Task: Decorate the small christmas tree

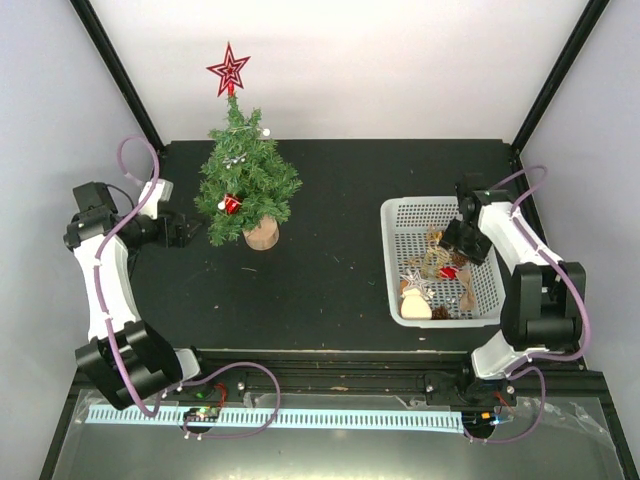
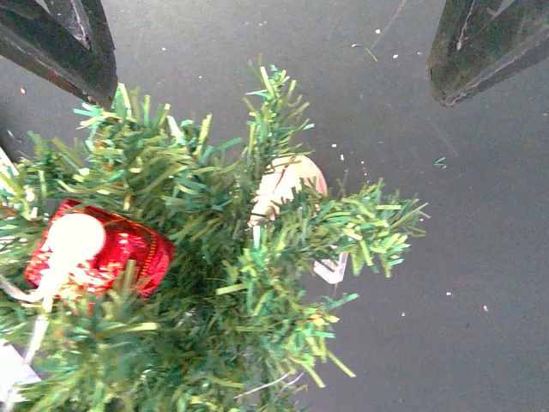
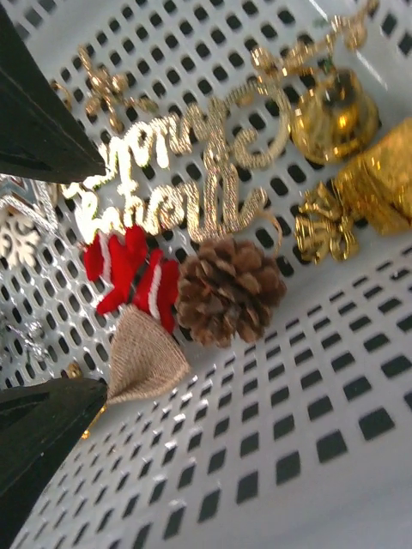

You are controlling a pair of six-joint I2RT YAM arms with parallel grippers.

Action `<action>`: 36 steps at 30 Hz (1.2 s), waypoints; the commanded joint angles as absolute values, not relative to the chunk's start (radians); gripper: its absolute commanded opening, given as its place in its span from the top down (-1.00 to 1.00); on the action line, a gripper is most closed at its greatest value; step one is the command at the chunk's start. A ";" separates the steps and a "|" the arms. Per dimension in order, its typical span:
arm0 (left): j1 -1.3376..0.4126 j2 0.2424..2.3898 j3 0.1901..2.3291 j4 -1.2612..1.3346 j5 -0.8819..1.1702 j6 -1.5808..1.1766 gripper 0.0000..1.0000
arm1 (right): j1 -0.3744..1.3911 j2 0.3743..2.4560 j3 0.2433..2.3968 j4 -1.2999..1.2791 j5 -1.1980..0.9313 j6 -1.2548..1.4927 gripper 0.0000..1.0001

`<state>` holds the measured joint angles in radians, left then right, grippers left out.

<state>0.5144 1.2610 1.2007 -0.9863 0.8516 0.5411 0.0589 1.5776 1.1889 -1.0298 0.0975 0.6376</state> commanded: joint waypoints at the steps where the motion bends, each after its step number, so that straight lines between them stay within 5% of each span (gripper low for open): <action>1: 0.504 1.227 1.190 -1.007 0.905 0.524 -0.98 | 0.033 1.620 1.183 -1.014 0.171 0.660 -0.35; 17: 0.504 1.202 1.180 -1.037 0.950 0.544 -0.98 | 0.003 1.746 1.148 -0.877 0.182 0.699 -0.33; 25: 0.504 1.183 1.161 -1.039 0.959 0.556 -0.98 | 0.002 1.753 1.151 -0.858 0.212 0.695 0.10; 36: 0.503 1.182 1.157 -1.038 0.974 0.562 -0.98 | 0.003 1.733 1.153 -0.879 0.239 0.672 0.38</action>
